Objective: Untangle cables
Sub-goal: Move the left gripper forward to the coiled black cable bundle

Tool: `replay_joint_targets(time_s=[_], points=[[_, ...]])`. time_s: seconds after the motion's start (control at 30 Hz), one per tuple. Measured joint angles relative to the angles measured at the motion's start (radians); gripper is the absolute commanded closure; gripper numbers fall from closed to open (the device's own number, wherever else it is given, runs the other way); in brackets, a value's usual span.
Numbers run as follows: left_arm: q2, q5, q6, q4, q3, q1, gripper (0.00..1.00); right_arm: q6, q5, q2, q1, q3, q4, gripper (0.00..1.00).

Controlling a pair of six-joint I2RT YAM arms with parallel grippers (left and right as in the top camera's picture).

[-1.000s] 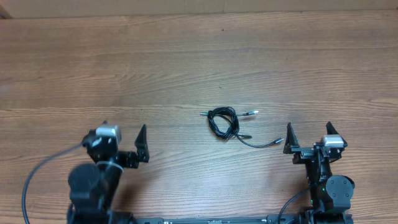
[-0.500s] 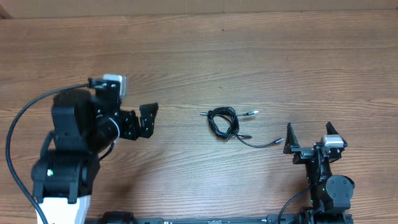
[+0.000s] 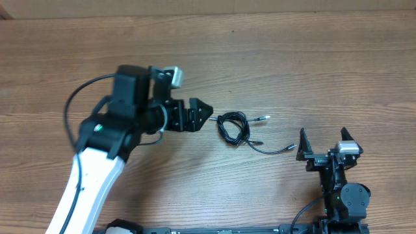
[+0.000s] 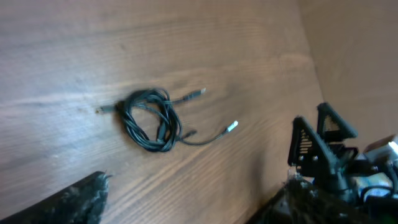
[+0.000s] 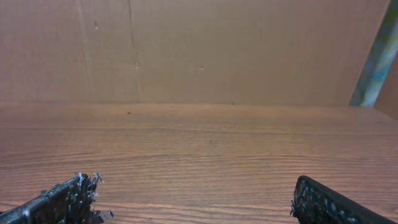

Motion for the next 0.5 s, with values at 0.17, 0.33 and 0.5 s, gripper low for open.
replay_joint_targets(time_s=[0.17,0.33,0.5], points=[[0.127,-0.072,-0.154,0.002,0.000,-0.069,0.12,0.000,0.000,0.000,0.000,0.000,0.000,0.00],[0.248,-0.258,-0.358,0.014,0.000,-0.172,0.23,0.000,0.000,0.000,0.000,0.000,0.000,0.00],[0.352,-0.397,-0.494,0.053,0.000,-0.268,0.30,0.000,0.000,0.000,0.000,0.000,0.000,0.00]])
